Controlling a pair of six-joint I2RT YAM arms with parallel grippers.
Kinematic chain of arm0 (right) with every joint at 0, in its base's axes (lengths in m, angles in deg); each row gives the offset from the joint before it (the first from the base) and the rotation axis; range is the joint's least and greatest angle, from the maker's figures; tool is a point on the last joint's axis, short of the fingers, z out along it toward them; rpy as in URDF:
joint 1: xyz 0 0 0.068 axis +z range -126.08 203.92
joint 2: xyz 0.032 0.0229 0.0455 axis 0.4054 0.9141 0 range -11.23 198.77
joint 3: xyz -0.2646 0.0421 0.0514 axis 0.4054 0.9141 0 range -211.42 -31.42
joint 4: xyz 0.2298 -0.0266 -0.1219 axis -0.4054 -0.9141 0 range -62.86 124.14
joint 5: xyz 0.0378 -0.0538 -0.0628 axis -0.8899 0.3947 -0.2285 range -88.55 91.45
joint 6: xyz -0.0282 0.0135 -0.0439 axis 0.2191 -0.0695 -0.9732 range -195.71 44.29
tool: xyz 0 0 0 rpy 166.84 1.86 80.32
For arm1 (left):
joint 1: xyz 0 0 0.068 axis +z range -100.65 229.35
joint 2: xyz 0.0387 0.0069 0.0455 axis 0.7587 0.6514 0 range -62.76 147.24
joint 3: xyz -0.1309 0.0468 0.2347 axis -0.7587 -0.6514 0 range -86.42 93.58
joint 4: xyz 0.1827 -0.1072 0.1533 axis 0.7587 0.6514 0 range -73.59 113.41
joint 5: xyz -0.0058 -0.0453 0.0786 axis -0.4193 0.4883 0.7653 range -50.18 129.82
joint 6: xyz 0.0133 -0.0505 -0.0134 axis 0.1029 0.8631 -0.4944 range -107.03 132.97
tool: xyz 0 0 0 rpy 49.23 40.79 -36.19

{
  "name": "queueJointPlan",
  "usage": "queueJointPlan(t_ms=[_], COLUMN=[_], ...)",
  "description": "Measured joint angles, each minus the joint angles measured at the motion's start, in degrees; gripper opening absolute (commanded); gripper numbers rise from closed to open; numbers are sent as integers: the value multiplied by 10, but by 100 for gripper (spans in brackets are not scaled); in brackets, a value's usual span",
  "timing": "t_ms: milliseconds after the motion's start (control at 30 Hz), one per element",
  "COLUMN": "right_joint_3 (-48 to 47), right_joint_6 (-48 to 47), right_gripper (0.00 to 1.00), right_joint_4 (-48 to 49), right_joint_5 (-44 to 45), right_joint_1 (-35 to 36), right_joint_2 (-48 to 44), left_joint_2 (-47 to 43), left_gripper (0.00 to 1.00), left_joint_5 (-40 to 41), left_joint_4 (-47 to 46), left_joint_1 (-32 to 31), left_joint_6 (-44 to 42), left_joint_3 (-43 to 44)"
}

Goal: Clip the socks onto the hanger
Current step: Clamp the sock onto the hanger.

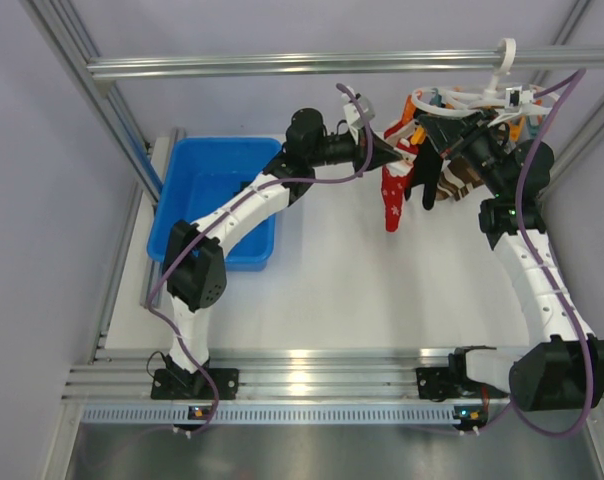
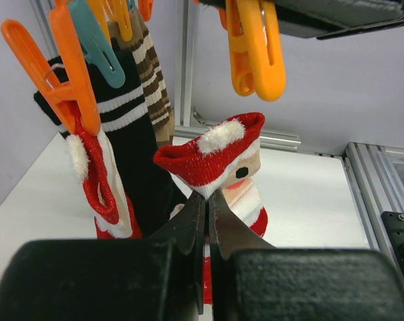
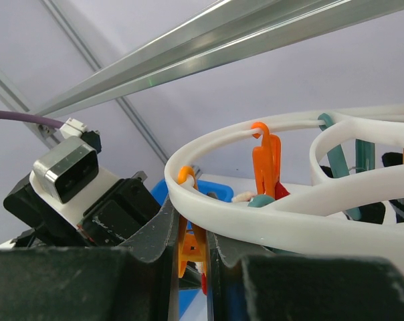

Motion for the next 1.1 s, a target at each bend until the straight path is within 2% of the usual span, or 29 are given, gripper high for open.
queueJointPlan(t_ms=[400, 1100], right_joint_3=[0, 0], right_joint_6=[-3, -8], right_gripper=[0, 0], right_joint_4=[0, 0], right_joint_5=[-1, -5], right_joint_1=[0, 0], right_joint_2=[0, 2], left_joint_2=[0, 0], left_gripper=[0, 0], left_joint_5=[-20, -17], left_joint_4=[-66, -74], left_joint_1=[1, 2], left_joint_6=[43, 63], left_joint_3=[0, 27])
